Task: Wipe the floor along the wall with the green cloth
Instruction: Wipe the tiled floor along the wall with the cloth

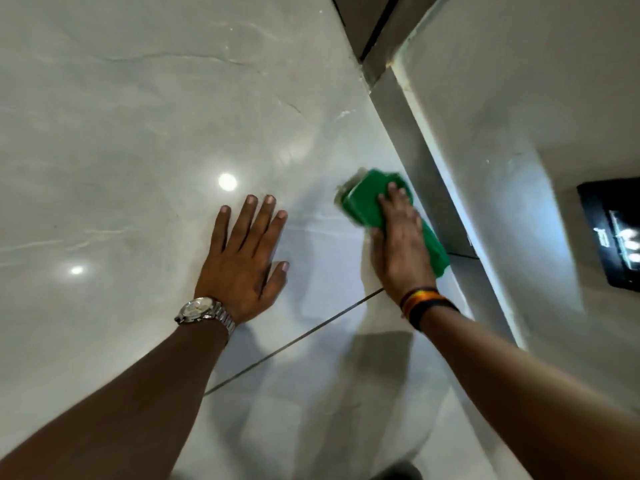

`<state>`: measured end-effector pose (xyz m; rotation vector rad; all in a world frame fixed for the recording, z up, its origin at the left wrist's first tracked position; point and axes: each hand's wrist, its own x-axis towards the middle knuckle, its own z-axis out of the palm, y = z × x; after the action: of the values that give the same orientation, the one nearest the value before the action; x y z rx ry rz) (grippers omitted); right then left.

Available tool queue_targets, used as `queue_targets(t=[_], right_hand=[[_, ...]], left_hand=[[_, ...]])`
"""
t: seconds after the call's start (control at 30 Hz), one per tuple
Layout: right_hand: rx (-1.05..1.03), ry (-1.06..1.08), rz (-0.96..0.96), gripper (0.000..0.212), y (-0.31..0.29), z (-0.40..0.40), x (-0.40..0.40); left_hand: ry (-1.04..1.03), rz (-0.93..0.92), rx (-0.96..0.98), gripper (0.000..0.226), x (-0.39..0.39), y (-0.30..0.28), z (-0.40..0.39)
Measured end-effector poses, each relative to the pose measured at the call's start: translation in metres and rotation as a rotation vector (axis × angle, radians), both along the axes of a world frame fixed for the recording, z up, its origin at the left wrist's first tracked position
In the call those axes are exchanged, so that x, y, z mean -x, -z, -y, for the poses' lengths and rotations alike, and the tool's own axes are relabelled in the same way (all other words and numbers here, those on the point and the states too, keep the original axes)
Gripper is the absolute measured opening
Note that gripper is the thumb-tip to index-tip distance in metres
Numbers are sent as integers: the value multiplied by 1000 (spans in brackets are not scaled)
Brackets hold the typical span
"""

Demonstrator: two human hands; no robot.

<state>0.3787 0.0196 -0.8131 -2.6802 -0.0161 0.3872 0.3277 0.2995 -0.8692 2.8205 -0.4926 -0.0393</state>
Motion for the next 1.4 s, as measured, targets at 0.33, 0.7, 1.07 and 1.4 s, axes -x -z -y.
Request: queue_targets(t=[0.33,0.7,1.07,1.4], right_hand=[[-10,-116,112,57,8,-119,-148],[-27,6,66,56,1,-101,-145],[-289,-300,-26,57,-18,-130,-95],[-176,128,25,52,-35,-31,-50]], left_hand=[[-2,-29,14,77,-1,5,0],[-18,-8,54,76,0,1,0],[-13,-21,9,83,1,-1,1],[-7,-36,-37,82,-1,-2,1]])
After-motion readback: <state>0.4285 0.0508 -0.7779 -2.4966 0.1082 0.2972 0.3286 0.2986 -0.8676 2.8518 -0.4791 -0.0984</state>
